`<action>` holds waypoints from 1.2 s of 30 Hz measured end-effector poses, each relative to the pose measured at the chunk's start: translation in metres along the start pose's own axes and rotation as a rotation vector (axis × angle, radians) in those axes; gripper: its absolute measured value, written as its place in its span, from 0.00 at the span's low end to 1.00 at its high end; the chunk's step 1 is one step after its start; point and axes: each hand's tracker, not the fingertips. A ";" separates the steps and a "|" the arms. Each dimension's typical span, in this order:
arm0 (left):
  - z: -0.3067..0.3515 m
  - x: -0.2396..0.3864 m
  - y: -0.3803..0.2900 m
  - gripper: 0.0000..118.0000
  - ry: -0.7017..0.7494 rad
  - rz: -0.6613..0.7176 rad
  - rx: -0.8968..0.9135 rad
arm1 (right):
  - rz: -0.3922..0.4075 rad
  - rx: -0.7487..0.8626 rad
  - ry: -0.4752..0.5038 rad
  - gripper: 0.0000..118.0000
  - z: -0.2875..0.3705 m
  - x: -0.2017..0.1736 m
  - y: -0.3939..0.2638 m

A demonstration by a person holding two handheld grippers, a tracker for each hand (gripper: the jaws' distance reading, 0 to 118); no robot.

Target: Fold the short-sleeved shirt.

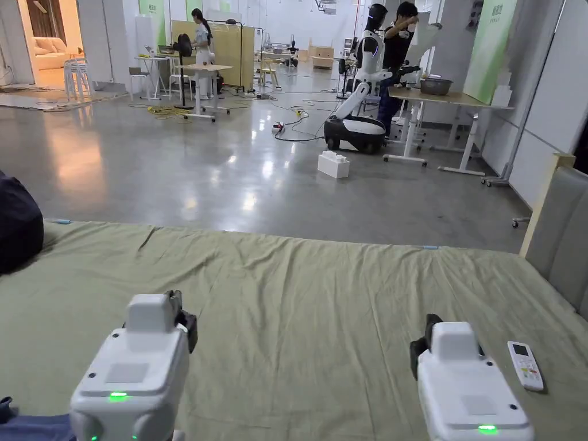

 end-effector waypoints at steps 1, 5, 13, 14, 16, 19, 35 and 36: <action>0.001 0.007 0.000 0.04 0.011 -0.173 0.007 | 0.220 0.048 -0.009 0.00 0.001 -0.010 0.002; 0.003 0.021 -0.018 0.04 0.007 -0.750 0.071 | 0.768 0.101 0.017 0.00 0.002 -0.031 -0.024; 0.004 0.017 -0.030 0.04 -0.021 -0.830 0.044 | 0.726 0.086 0.068 0.00 0.019 -0.029 -0.013; 0.004 0.015 -0.026 0.04 -0.040 -0.720 0.029 | 0.580 0.049 0.098 0.00 0.005 -0.021 -0.019; 0.004 0.007 -0.017 0.04 -0.066 -0.408 -0.010 | 0.293 -0.021 0.077 0.00 -0.001 -0.011 -0.014; 0.004 -0.009 -0.009 0.04 -0.044 0.067 -0.055 | -0.080 -0.078 0.047 0.00 -0.005 0.002 -0.015; 0.007 -0.026 -0.003 0.04 -0.079 0.213 -0.065 | -0.460 -0.137 -0.031 0.00 0.003 -0.001 -0.004; 0.007 -0.029 -0.003 0.04 -0.081 0.173 -0.097 | -0.454 -0.137 -0.022 0.00 0.003 -0.001 -0.003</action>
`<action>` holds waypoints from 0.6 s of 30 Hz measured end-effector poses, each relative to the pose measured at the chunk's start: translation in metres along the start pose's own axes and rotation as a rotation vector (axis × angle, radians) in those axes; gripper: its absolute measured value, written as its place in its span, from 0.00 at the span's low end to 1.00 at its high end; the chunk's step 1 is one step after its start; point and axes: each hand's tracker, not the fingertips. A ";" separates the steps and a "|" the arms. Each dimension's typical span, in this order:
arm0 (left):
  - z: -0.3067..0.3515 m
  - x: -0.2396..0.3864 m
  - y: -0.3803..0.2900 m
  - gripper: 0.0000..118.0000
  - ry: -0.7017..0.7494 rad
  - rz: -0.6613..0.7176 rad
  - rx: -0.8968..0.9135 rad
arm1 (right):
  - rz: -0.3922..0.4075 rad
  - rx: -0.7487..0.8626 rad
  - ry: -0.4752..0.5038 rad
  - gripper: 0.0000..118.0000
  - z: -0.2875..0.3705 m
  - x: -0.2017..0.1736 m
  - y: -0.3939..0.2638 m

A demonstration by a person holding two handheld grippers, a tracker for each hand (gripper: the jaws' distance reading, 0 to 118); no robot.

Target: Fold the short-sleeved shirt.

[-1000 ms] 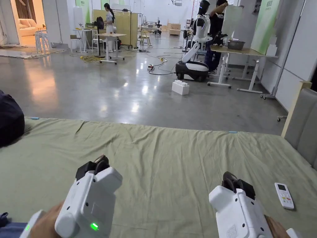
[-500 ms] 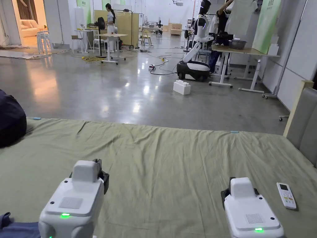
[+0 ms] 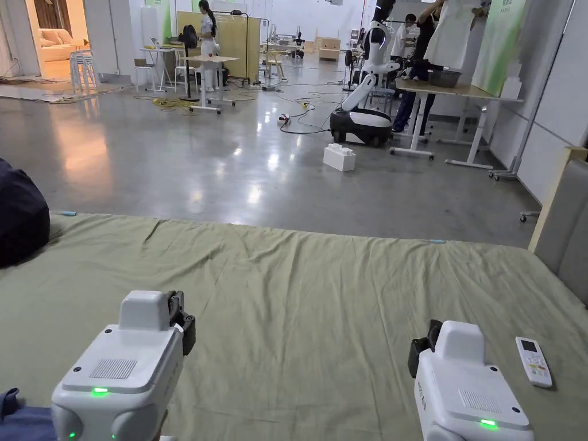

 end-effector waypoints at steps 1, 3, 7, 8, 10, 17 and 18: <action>0.001 -0.003 0.000 0.04 0.010 -0.041 -0.029 | 0.006 -0.004 0.006 0.00 0.000 -0.001 0.000; 0.010 -0.016 -0.007 0.04 0.030 -0.112 -0.064 | 0.019 -0.007 0.014 0.00 -0.001 -0.005 -0.003; 0.021 -0.059 -0.025 0.04 0.014 -0.089 -0.172 | 0.054 -0.021 0.044 0.00 -0.005 -0.014 -0.009; 0.021 -0.074 -0.030 0.04 0.019 -0.075 -0.228 | 0.060 -0.027 0.050 0.00 -0.006 -0.016 -0.010; 0.024 -0.103 -0.040 0.04 0.008 -0.034 -0.306 | 0.066 -0.036 0.062 0.00 -0.006 -0.020 -0.014; 0.014 -0.207 -0.085 0.10 0.107 0.129 -0.481 | 0.080 -0.077 0.081 0.00 -0.011 -0.034 -0.027; 0.010 -0.219 -0.093 0.29 0.126 0.124 -0.522 | 0.080 -0.085 0.084 0.00 -0.013 -0.036 -0.030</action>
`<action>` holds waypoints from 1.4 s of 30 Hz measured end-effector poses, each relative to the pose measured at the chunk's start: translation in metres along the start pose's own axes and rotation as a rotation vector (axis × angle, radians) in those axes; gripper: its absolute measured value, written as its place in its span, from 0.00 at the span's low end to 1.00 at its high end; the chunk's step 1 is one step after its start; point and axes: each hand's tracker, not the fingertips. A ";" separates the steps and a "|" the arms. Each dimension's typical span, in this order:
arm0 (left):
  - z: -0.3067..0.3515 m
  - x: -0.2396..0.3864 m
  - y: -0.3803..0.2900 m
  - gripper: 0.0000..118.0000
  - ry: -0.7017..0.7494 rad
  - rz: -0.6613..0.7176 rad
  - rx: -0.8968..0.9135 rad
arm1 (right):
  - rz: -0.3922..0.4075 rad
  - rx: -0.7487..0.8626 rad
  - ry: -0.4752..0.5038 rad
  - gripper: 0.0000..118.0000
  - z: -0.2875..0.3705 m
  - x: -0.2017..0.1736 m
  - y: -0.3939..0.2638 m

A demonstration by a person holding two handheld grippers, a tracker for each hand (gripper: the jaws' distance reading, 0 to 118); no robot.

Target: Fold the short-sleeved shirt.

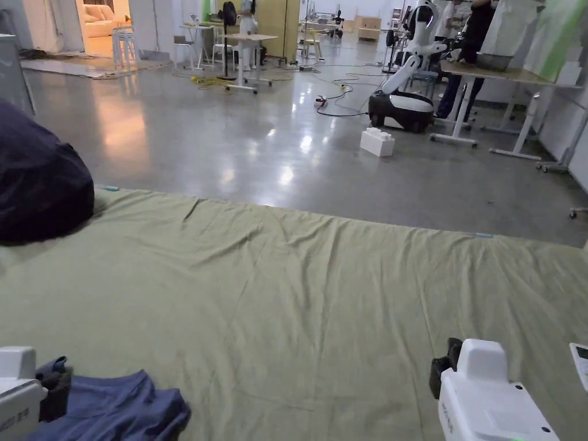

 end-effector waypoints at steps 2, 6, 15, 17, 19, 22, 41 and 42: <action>-0.014 -0.012 -0.006 0.58 0.028 0.002 -0.069 | 0.000 -0.013 0.006 0.00 -0.002 -0.004 -0.003; -0.042 -0.036 -0.023 0.84 0.029 0.027 -0.149 | 0.020 -0.035 0.028 0.00 -0.007 -0.009 -0.009; -0.093 -0.026 -0.077 0.79 0.059 -0.051 -0.375 | 0.030 -0.084 0.034 0.00 -0.009 -0.011 -0.022; -0.086 -0.016 -0.075 0.78 0.098 -0.058 -0.300 | 0.038 -0.089 0.035 0.00 -0.008 -0.011 -0.023; -0.087 -0.014 -0.072 0.64 0.103 -0.062 -0.322 | 0.043 -0.091 0.032 0.00 -0.008 -0.010 -0.025; -0.086 -0.009 -0.077 0.32 0.091 -0.206 -0.261 | 0.044 -0.099 0.034 0.00 -0.011 -0.011 -0.027; -0.019 -0.016 -0.037 0.02 0.019 0.128 0.028 | 0.026 -0.067 0.058 0.00 -0.001 -0.018 -0.018; -0.020 -0.020 -0.030 0.02 -0.007 0.145 0.039 | 0.025 -0.063 0.058 0.00 -0.001 -0.018 -0.017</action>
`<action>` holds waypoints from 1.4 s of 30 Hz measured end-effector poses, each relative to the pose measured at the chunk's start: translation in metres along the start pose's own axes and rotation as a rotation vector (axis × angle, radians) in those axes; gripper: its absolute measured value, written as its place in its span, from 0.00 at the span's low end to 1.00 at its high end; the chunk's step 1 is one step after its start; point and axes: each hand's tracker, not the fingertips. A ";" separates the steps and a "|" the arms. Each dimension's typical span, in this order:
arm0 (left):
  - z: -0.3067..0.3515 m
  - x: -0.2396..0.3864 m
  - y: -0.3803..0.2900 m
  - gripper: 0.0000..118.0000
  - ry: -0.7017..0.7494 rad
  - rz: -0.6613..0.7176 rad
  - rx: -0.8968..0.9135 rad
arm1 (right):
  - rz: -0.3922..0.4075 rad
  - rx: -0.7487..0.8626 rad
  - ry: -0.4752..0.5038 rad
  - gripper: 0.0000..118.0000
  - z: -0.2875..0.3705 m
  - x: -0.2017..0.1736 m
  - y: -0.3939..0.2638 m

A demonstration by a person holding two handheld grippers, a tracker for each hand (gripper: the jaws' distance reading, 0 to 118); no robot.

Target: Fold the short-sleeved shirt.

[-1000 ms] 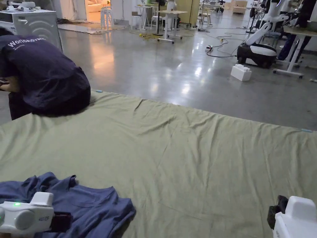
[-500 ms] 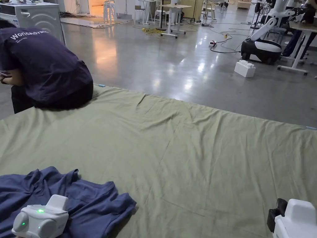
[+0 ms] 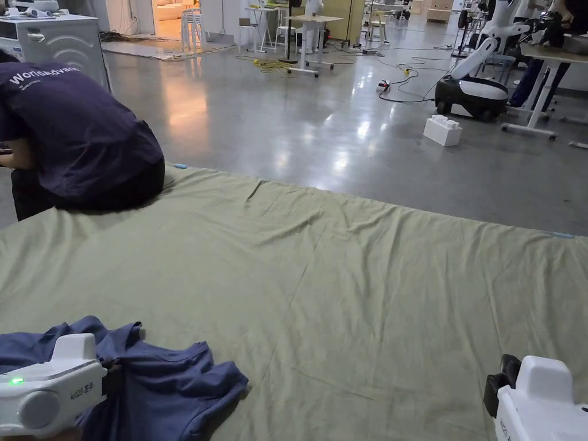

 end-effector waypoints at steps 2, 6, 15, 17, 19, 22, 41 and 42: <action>0.011 0.008 0.011 0.02 -0.015 0.011 0.050 | 0.000 0.006 0.000 0.00 0.001 0.001 0.001; 0.025 0.020 0.036 0.02 -0.075 0.015 0.130 | -0.013 0.021 -0.004 0.00 0.005 0.005 0.005; 0.086 0.130 0.115 0.02 -0.290 -0.108 0.349 | -0.036 0.059 -0.037 0.00 0.016 0.033 0.012; 0.080 0.149 0.126 0.02 -0.346 -0.129 0.381 | -0.043 0.064 -0.052 0.00 0.019 0.042 0.012; 0.086 0.173 0.138 0.02 -0.399 -0.139 0.402 | -0.052 0.068 -0.064 0.00 0.022 0.052 0.014; 0.099 0.226 0.143 0.02 -0.481 -0.176 0.440 | -0.063 0.076 -0.091 0.00 0.026 0.068 0.013; 0.061 0.467 0.023 0.02 -0.826 -0.324 0.151 | -0.116 0.043 -0.269 0.00 0.052 0.161 -0.010; 0.055 0.468 0.012 0.02 -0.819 -0.333 0.116 | -0.117 0.036 -0.273 0.00 0.052 0.163 -0.012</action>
